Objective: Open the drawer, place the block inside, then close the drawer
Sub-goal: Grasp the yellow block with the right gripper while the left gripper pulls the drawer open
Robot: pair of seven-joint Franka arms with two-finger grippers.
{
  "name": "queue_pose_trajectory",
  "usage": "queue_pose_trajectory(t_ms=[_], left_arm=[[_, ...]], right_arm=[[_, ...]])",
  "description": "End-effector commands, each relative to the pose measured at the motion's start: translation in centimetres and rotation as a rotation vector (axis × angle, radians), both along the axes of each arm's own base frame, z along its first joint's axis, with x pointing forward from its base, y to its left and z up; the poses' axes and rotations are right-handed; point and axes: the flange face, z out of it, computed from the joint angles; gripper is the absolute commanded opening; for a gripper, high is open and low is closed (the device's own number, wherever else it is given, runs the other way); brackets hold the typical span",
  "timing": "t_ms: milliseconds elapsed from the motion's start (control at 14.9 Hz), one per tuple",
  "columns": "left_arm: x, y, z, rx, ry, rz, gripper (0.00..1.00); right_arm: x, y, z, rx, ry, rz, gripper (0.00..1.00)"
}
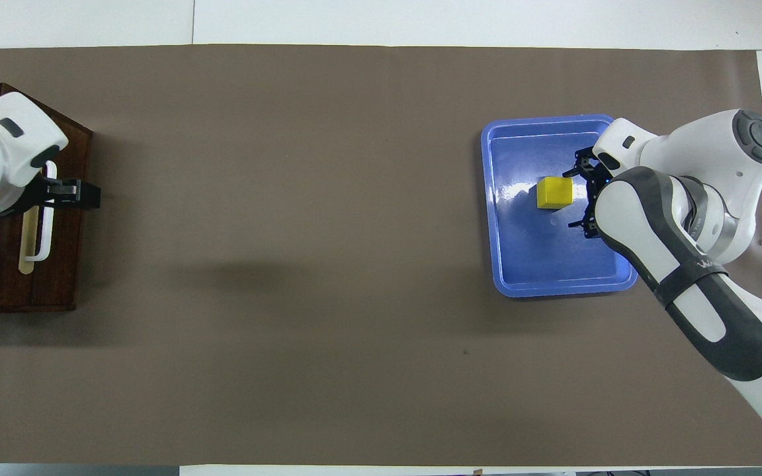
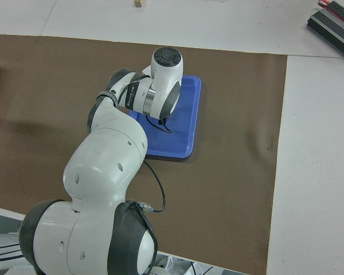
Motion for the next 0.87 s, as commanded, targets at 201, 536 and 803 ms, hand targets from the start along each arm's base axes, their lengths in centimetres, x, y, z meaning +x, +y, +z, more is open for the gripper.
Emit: queue_pose_trajectory(t_ms=[201,536,803], left_arm=[[2.8,0.6,-6.8,0.067,-0.009,-0.048,1.00],[2.2,3.4,-9.2,0.049,-0.024,0.013,1.00],[2.3,5.5,-10.7,0.031,-0.048,0.027,1.00]], right_arm=[[0.4,-1.0,-0.2,0.038,-0.032,0.043,1.00],[0.0,-0.7,-0.8,0.069,-0.048,0.044,1.00],[-0.1,-1.2,-1.6,0.072,-0.065,0.047,1.00]])
